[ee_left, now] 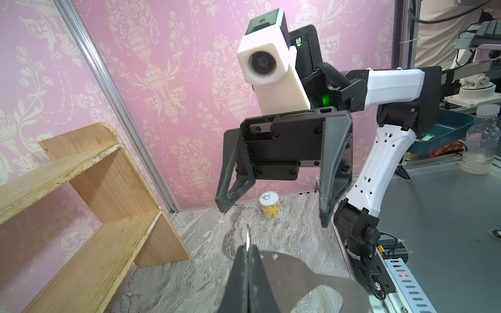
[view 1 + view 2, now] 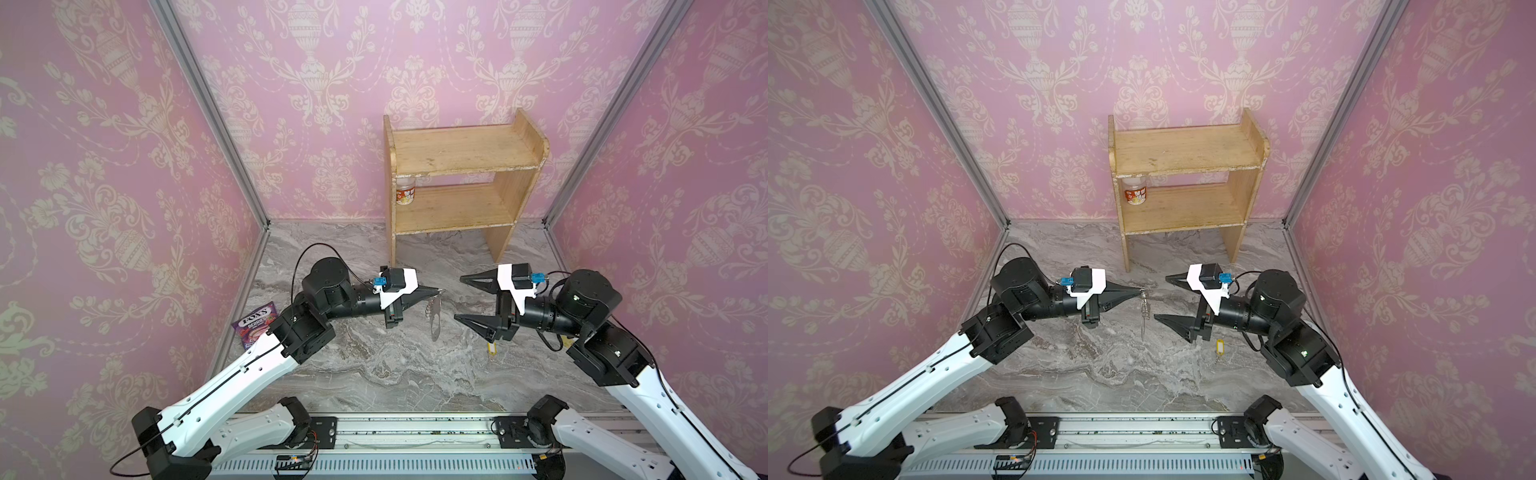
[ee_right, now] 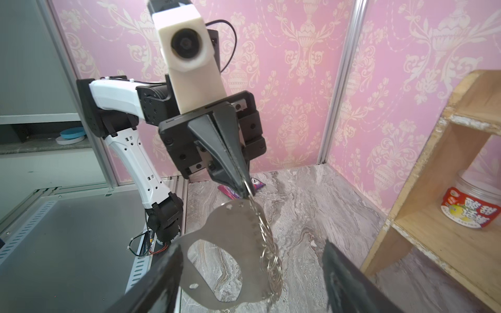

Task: Put the keys on the keyring
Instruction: 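Open the right gripper and pull it back from the plate, then move the right gripper down over the yellow-tagged key on the table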

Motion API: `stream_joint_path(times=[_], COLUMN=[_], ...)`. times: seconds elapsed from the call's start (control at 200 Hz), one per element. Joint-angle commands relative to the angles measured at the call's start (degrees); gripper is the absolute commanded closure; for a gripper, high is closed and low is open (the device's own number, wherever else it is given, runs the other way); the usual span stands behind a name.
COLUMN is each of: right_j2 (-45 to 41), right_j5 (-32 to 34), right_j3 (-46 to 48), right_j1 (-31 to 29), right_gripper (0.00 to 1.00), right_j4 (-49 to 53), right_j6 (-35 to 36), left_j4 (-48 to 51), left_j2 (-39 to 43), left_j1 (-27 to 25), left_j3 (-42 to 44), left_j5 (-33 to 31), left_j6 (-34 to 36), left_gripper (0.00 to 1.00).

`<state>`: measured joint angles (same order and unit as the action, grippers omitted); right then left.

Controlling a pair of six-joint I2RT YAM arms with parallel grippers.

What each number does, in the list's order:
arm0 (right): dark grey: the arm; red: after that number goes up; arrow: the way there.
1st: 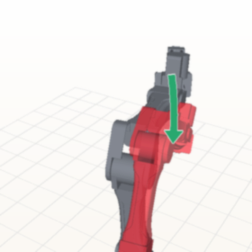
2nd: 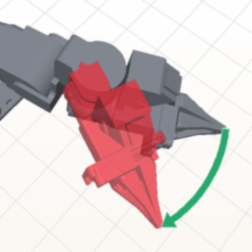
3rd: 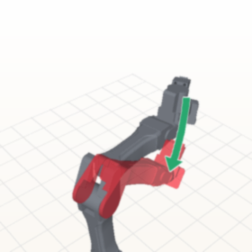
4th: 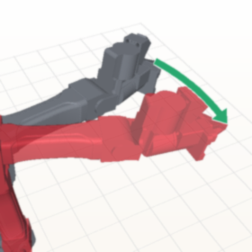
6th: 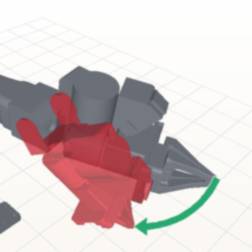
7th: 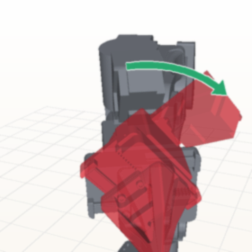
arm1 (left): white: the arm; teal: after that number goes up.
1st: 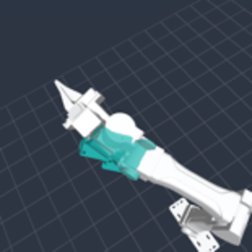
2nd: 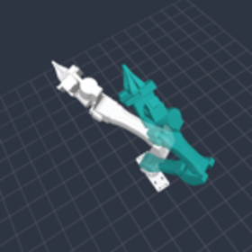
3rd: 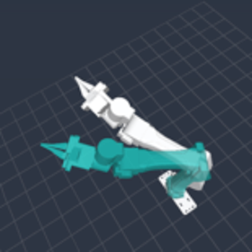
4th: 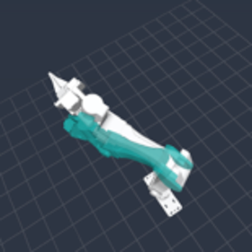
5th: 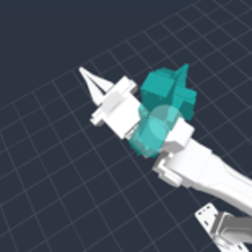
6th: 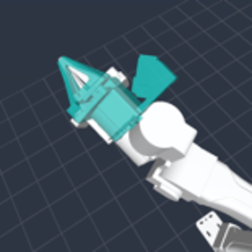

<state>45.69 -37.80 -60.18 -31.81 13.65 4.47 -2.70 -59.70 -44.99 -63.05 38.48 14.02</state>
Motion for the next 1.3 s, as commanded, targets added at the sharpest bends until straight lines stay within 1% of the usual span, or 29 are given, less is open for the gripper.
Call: stream_joint_path(times=[0.0,0.07,0.14,0.205,0.32,0.405,0.58,0.771,0.811,0.876,1.006,1.161,1.296], right_j2=[1.6,3.2,5.1,7.0,9.6,10.8,11.7,12.7,13.0,12.9,12.9,16.7,19.3], right_j5=[8.3,14.6,20.9,24.4,32.6,35.1,39.0,45.1,46.2,46.4,43.0,37.3,33.7], right_j3=[-2.1,-2.7,-3.3,-3.0,-0.6,3.7,14.0,18.9,19.6,21.5,25.8,28.2,29.5], right_j1=[0.9,1.7,3.1,4.7,5.4,5.8,6.1,6.4,6.6,7.5,10.6,14.8,15.2], right_gripper=[0.17,0.15,0.15,0.15,0.15,0.16,0.16,0.15,0.12,0.09,0.01,0.01,0.01], right_j4=[4.5,7.4,10.8,14.0,19.5,21.0,20.3,24.0,25.0,25.1,19.9,15.0,12.6], right_j6=[-2.9,-6.0,-10.8,-14.8,-22.2,-28.8,-41.7,-49.2,-50.5,-52.5,-53.3,-52.3,-52.5], left_j4=[-5.1,-6.8,-8.4,-9.3,-9.8,-10.1,-9.2,-8.6,-8.6,-8.5,-8.5,-8.0,-6.6], left_j2=[0.7,0.8,0.8,0.8,1.5,2.5,3.4,5.0,5.1,5.2,4.9,4.5,4.9], left_j1=[0.9,1.1,1.2,1.1,1.1,1.2,1.2,1.3,1.3,1.3,1.4,1.3,1.4], left_j3=[1.6,2.8,4.4,5.7,8.0,9.8,12.6,15.2,15.4,15.7,15.9,15.5,14.9], left_j5=[2.2,2.1,1.4,0.7,-0.8,-2.4,-4.3,-6.0,-6.0,-6.0,-5.9,-5.4,-5.9], left_j6=[-2.6,-4.0,-5.3,-6.2,-6.7,-6.8,-7.1,-7.1,-7.2,-7.2,-7.0,-7.1,-6.7], left_gripper=[1.0,1.0,1.0,1.0,1.0,1.0,1.0,1.0,1.0,1.0,1.0,1.0,1.0])
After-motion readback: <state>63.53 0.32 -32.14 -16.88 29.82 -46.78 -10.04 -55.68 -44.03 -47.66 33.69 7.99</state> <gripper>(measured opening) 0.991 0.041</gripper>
